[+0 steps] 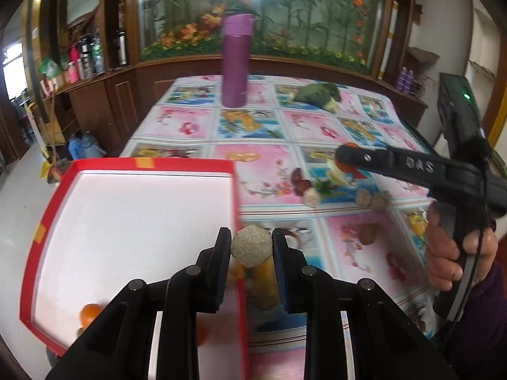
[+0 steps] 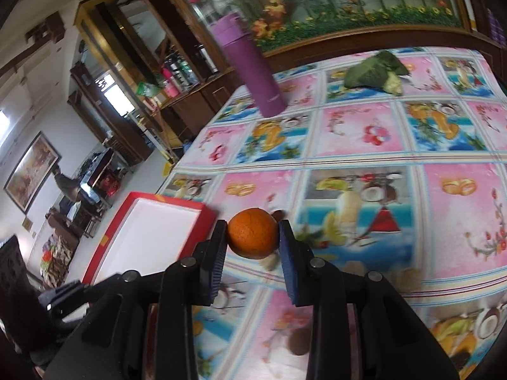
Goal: Organize fruits
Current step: 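Grasp an orange with the right tool while the left tool grasps a beige cake, then carry the orange and beige cake into the red tray and open both tools, then withdraw both tools from the tray toward the fruits on the tablecloth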
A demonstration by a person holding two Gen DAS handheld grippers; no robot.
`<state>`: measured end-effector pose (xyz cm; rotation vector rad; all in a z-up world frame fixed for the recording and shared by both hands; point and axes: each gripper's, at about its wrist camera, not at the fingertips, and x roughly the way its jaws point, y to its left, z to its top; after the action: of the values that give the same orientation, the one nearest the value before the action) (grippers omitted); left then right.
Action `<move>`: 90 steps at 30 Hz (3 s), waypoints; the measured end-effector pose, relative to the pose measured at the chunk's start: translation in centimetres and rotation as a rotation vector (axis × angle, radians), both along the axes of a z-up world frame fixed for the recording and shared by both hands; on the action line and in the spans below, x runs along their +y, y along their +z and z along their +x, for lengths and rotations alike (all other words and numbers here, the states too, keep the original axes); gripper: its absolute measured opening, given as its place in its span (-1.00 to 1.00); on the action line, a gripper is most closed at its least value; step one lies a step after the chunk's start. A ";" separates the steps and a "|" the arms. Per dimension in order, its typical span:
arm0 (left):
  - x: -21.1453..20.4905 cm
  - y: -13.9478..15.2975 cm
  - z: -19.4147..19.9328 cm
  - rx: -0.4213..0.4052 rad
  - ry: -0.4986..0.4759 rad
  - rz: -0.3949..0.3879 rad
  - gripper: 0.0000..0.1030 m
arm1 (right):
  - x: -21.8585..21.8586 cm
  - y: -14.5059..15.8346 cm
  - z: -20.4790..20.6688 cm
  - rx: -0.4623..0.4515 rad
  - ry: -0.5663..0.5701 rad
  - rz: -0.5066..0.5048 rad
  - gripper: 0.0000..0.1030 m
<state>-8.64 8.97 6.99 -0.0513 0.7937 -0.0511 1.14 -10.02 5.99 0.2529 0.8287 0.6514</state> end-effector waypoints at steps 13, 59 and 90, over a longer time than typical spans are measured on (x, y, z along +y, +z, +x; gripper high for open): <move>7.9 -1.0 -0.7 0.009 0.205 0.010 -0.51 | 11.2 -0.5 -2.9 -0.035 0.154 -0.033 -0.33; 8.3 -0.6 -1.8 0.061 0.347 0.165 0.54 | 10.7 -1.1 -0.8 0.090 0.082 -0.004 0.11; -1.3 0.5 0.2 0.049 0.166 0.310 0.55 | -4.1 1.2 0.0 0.027 -0.147 0.050 0.12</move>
<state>-8.40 7.63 7.47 0.1759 0.8359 0.2313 1.15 -14.11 7.19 0.3650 0.8119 0.5324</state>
